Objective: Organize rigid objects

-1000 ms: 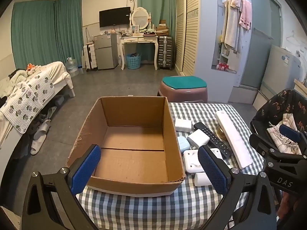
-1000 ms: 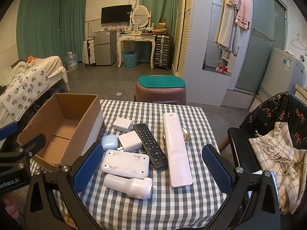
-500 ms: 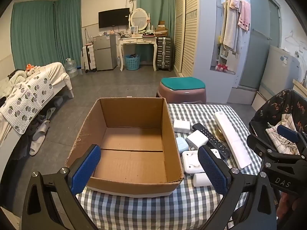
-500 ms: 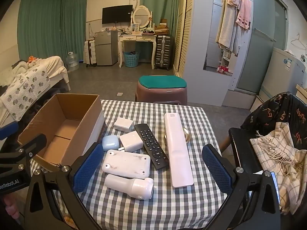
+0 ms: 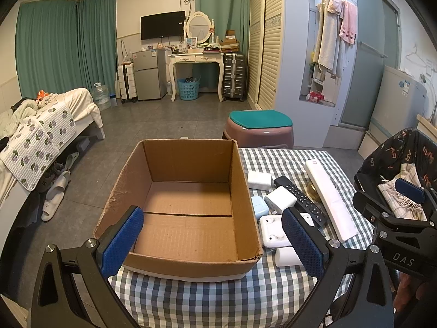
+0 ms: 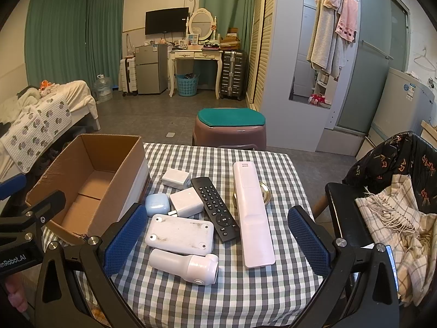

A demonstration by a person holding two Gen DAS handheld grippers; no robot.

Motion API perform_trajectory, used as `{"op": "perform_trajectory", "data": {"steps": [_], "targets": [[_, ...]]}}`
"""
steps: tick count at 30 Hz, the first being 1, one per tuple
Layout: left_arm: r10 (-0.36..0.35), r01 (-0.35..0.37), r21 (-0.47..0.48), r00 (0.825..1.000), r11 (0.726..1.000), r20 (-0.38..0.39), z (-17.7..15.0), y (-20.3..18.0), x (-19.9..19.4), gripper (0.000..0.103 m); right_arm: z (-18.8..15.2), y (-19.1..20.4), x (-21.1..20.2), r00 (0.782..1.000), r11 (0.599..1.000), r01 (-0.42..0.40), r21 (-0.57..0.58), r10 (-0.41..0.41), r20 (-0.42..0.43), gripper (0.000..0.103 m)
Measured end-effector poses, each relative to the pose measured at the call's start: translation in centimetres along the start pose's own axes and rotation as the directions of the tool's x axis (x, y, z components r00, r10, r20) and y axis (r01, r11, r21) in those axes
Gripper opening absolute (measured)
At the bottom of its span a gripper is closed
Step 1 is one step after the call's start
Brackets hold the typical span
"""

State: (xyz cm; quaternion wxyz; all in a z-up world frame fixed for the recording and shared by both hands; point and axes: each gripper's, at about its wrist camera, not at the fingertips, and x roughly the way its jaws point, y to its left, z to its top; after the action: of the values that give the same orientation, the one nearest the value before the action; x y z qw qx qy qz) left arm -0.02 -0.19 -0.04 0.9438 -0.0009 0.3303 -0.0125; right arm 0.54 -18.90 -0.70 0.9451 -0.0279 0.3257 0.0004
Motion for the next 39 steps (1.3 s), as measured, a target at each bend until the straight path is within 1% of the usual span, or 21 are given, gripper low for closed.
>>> {"op": "perform_trajectory", "data": {"steps": [39], "targets": [[-0.004, 0.004, -0.006, 1.000, 1.000, -0.001, -0.02, 0.17, 0.14, 0.103, 0.14, 0.19, -0.13, 1.000, 1.000, -0.001, -0.001, 0.001, 0.001, 0.103]]}}
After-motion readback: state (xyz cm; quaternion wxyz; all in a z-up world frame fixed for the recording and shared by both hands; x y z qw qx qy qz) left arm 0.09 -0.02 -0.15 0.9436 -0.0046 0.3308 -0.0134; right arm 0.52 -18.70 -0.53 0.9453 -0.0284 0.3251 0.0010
